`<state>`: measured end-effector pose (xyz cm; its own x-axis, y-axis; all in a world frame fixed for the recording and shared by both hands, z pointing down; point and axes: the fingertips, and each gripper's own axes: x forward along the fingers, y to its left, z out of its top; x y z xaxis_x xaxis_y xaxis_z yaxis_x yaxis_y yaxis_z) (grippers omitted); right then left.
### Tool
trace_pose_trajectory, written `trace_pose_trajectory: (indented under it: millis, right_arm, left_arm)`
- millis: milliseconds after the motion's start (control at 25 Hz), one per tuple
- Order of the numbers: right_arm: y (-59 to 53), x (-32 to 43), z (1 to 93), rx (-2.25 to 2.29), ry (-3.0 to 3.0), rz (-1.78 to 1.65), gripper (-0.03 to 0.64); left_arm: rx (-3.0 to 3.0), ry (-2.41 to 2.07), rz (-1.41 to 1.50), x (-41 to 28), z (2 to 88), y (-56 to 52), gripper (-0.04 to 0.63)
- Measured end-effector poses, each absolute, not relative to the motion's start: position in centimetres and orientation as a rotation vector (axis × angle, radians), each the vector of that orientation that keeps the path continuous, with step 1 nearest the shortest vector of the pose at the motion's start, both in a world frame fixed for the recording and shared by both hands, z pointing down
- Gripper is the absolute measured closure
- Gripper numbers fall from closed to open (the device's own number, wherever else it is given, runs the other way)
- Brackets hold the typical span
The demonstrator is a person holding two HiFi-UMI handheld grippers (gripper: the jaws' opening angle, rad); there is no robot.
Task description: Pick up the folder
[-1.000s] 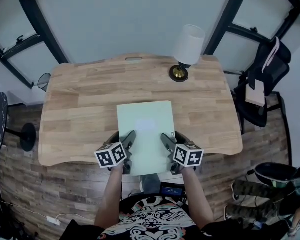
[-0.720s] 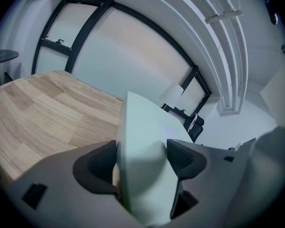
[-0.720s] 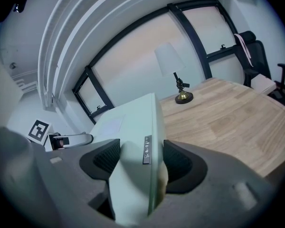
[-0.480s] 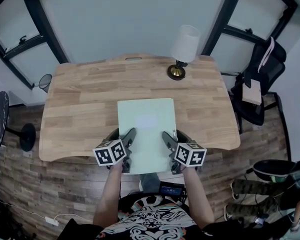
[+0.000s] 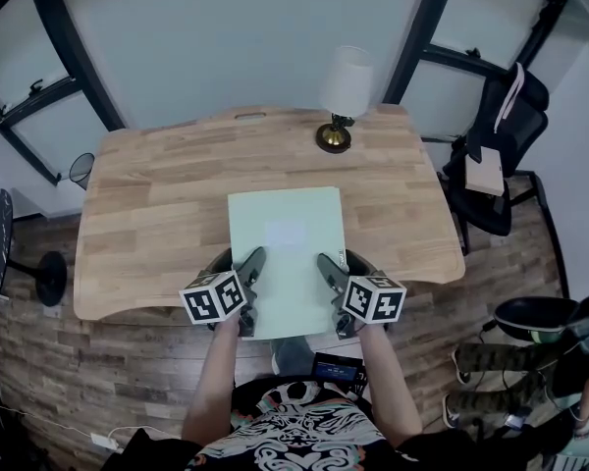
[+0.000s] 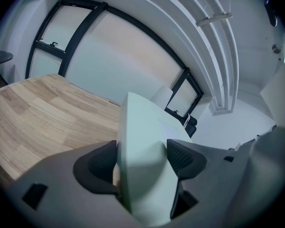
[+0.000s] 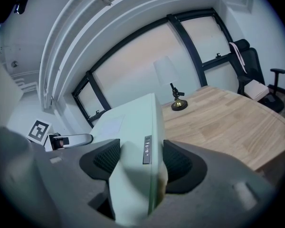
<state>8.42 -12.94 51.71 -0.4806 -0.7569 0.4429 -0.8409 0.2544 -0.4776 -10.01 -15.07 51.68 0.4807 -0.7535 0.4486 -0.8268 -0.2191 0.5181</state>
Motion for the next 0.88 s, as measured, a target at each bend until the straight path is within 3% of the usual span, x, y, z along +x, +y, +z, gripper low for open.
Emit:
trace_pose_trajectory:
  millis: [880]
  right_arm:
    - [-13.19, 8.74, 51.95, 1.522, -2.384, 1.012, 0.345]
  left_arm:
    - [1.995, -1.310, 0.127, -9.71, 51.89, -15.20, 0.279]
